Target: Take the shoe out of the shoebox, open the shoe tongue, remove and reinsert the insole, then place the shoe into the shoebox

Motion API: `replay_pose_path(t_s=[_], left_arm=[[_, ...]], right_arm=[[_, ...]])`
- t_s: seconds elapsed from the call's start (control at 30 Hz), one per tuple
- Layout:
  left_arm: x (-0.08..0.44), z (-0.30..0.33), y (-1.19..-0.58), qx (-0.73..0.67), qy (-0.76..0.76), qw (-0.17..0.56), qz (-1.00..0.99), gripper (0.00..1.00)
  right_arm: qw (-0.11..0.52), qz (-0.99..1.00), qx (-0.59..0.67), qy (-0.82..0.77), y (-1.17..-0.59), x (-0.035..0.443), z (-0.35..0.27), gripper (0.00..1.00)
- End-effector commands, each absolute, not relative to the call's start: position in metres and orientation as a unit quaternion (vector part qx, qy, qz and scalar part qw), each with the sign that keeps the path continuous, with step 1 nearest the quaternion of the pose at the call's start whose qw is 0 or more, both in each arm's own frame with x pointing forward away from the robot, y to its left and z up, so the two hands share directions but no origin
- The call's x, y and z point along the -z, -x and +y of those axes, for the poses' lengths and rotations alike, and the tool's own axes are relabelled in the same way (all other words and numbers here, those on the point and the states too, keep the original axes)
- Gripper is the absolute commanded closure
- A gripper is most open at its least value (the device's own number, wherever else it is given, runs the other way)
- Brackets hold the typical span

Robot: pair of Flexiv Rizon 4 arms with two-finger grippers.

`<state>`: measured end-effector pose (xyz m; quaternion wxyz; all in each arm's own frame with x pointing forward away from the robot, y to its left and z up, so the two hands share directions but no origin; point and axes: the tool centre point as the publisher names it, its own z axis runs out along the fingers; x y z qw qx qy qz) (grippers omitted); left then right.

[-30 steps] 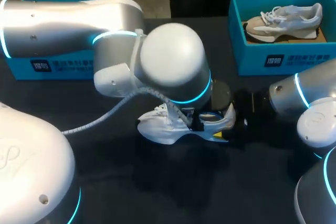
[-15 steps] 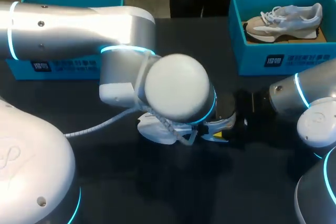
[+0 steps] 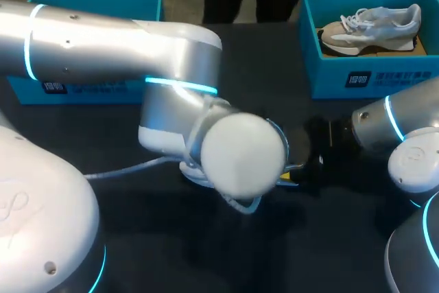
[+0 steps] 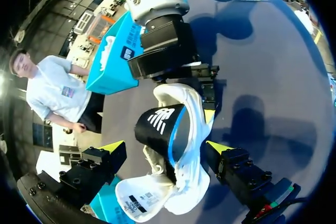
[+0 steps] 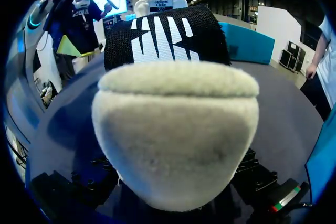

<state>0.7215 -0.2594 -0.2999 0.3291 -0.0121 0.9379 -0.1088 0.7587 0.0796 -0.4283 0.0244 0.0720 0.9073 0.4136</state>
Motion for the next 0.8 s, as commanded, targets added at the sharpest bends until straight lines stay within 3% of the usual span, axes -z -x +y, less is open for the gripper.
replay_pose_path(t_s=[0.03, 0.8], left_arm=[[0.303, -0.266, -0.719, 0.1, 0.022, 0.36, 0.927, 0.0], [0.313, -0.278, -0.736, 0.099, 0.021, 0.449, 0.888, 0.0]], right_arm=[[0.025, 0.908, -0.412, -0.072, -0.761, 0.433, 0.08, 1.0], [0.025, 0.908, -0.412, -0.072, -0.761, 0.433, 0.08, 1.0]])
